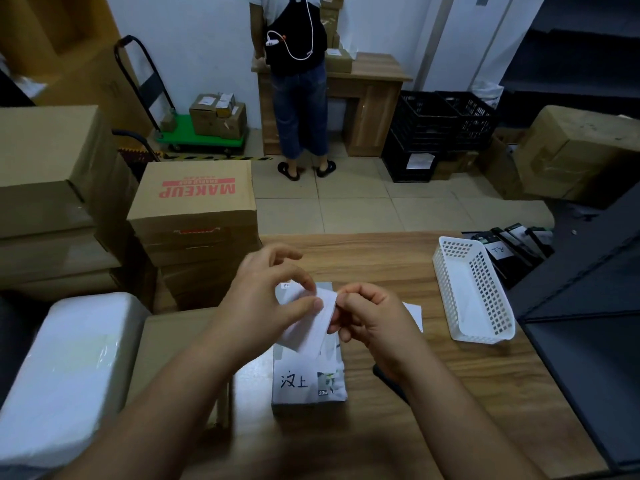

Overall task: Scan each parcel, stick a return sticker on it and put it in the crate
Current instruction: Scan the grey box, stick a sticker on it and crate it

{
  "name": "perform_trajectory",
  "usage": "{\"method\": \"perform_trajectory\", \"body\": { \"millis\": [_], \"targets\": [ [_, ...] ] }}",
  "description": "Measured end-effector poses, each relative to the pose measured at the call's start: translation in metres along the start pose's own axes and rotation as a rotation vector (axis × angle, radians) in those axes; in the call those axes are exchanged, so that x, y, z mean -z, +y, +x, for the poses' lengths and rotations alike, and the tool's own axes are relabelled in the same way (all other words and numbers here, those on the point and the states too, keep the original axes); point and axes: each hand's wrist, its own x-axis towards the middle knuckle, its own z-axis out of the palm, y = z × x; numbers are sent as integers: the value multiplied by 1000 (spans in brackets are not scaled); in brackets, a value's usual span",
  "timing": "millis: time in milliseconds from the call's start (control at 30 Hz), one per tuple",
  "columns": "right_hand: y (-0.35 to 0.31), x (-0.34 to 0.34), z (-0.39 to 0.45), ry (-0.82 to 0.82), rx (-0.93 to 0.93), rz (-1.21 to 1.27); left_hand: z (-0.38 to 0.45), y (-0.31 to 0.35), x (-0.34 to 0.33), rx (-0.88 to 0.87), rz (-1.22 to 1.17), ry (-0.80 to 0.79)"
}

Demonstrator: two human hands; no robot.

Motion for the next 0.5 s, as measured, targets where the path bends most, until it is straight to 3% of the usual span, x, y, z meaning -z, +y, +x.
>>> {"method": "perform_trajectory", "body": {
  "millis": [233,367,500],
  "targets": [
    [7,-8,6,54,90,-56,-12,0,-15,-22,37,144],
    [6,-14,9,18,145,-91,-11,12,-8,53,-256,59],
    [8,-13,9,-31,208,-163,-7,12,-4,144,-321,15]
  ]
}}
